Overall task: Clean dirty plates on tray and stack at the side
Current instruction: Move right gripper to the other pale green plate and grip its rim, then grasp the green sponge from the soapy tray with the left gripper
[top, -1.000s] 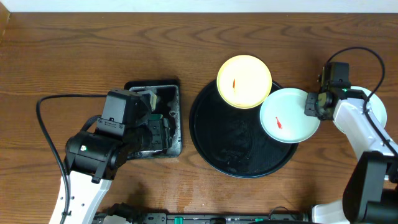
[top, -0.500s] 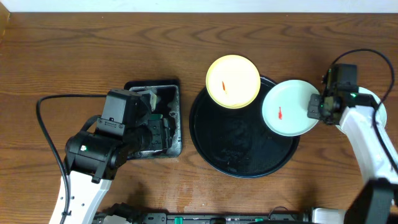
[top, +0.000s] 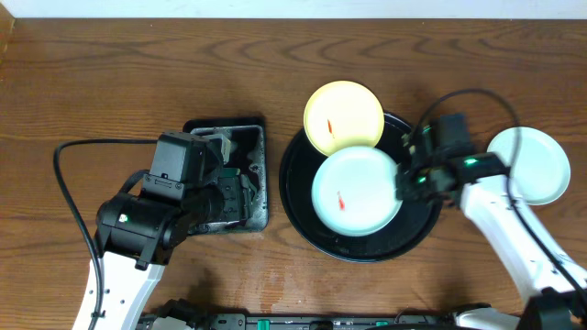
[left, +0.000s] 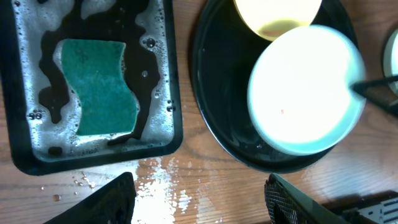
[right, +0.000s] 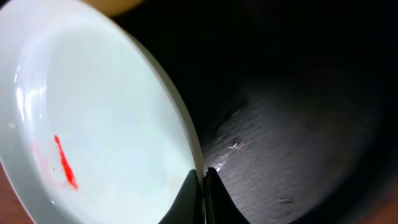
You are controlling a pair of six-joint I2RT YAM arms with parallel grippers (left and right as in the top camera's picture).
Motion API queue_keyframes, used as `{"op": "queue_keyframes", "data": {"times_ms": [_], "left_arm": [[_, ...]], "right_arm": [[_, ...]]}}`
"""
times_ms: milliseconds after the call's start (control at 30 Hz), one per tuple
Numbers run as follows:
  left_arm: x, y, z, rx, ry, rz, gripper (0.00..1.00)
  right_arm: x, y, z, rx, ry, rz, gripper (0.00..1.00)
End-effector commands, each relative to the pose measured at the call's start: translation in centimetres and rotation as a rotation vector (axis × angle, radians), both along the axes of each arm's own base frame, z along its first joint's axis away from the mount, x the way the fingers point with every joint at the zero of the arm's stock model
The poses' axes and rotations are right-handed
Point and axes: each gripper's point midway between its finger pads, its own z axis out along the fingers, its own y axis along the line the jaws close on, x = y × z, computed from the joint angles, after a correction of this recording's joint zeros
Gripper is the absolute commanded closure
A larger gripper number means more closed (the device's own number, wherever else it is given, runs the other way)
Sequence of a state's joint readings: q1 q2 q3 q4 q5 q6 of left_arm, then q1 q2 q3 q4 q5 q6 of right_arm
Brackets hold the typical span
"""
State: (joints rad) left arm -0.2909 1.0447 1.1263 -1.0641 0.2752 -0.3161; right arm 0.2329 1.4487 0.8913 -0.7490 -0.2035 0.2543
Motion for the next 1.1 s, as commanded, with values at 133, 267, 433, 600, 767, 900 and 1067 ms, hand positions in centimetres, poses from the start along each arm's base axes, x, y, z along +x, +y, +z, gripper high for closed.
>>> {"op": "queue_keyframes", "data": {"times_ms": [133, 267, 433, 600, 767, 900, 1067], "left_arm": [[0.4, 0.4, 0.5, 0.027, -0.029, 0.003, 0.32], [0.4, 0.4, 0.5, 0.027, -0.029, 0.003, 0.32], [0.4, 0.4, 0.5, 0.028, -0.029, 0.003, 0.32], [0.5, 0.9, 0.4, 0.052, -0.035, 0.017, 0.32], [0.9, 2.3, -0.1, 0.126, -0.042, 0.068, 0.32], [1.2, 5.1, -2.2, 0.229, 0.007, 0.257, 0.32], [1.9, 6.3, -6.9, 0.319, 0.105, 0.339, 0.33]], "right_arm": [[-2.8, 0.7, -4.1, -0.056, 0.133, -0.235, 0.99], [-0.4, -0.9, -3.8, -0.126, 0.02, -0.331, 0.99], [2.0, -0.7, -3.1, -0.141, -0.105, -0.226, 0.96], [1.3, 0.8, -3.2, -0.105, -0.092, -0.048, 0.48], [0.5, 0.2, -2.8, -0.136, -0.064, 0.008, 0.5], [1.1, 0.4, -0.4, -0.128, -0.11, 0.109, 0.52], [2.2, 0.5, 4.1, -0.125, -0.196, 0.161, 0.52]]}}
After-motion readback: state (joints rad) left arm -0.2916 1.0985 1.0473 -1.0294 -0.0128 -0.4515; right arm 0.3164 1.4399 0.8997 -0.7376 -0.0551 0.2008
